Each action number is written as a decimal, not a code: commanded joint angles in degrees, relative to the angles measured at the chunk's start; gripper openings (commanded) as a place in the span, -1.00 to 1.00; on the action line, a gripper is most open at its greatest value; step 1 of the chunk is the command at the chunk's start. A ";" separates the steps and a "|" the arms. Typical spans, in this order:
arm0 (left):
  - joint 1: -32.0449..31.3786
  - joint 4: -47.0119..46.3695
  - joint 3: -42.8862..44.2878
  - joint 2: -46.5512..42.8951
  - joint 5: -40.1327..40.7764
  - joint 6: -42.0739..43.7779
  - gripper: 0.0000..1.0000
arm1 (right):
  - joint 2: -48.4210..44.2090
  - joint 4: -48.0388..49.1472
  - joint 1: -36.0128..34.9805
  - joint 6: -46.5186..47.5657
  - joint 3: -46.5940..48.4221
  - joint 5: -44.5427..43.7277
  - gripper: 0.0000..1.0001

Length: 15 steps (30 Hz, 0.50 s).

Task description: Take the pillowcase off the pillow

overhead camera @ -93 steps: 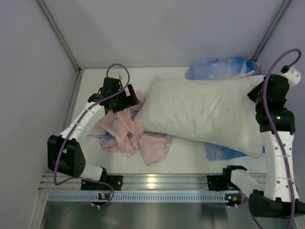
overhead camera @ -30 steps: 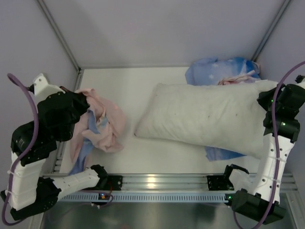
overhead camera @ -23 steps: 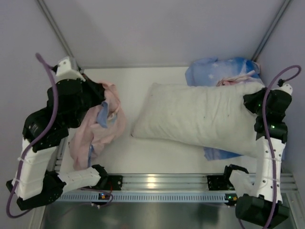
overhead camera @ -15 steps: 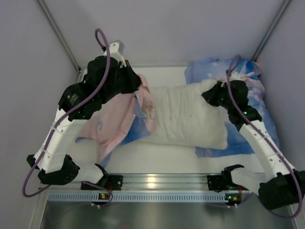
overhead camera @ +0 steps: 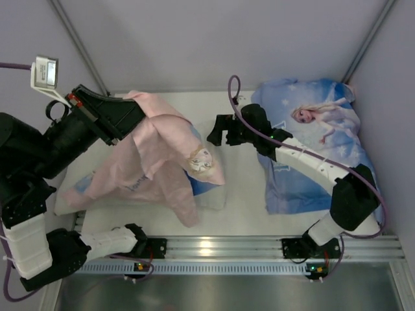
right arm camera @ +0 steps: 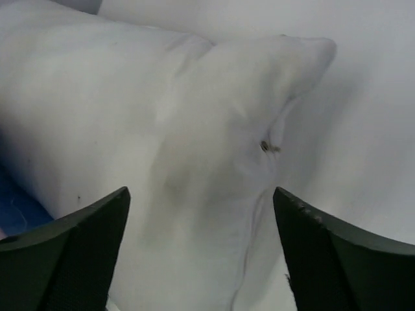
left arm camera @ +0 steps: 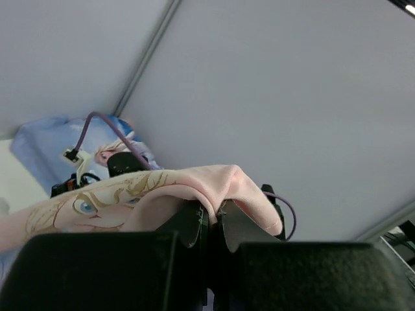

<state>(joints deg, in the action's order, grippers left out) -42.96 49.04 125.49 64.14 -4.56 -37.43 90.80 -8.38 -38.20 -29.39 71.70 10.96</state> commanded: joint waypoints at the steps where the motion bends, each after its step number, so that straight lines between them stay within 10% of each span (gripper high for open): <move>1: -0.19 -7.54 -1.30 5.54 -7.65 -2.73 -1.00 | -9.14 0.15 0.93 3.62 -2.09 -9.01 0.82; 10: -0.19 -11.77 -0.17 12.93 -5.64 -1.16 -1.00 | -41.03 -1.99 1.63 5.75 -23.25 -11.32 0.99; 15: -0.19 -13.00 3.88 19.17 -6.16 -1.07 -1.00 | -54.30 -2.52 1.11 1.36 -31.53 1.95 0.99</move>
<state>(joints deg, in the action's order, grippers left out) -43.00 43.27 125.16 82.65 -10.66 -39.00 40.36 -10.37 -36.73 -25.63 44.07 4.91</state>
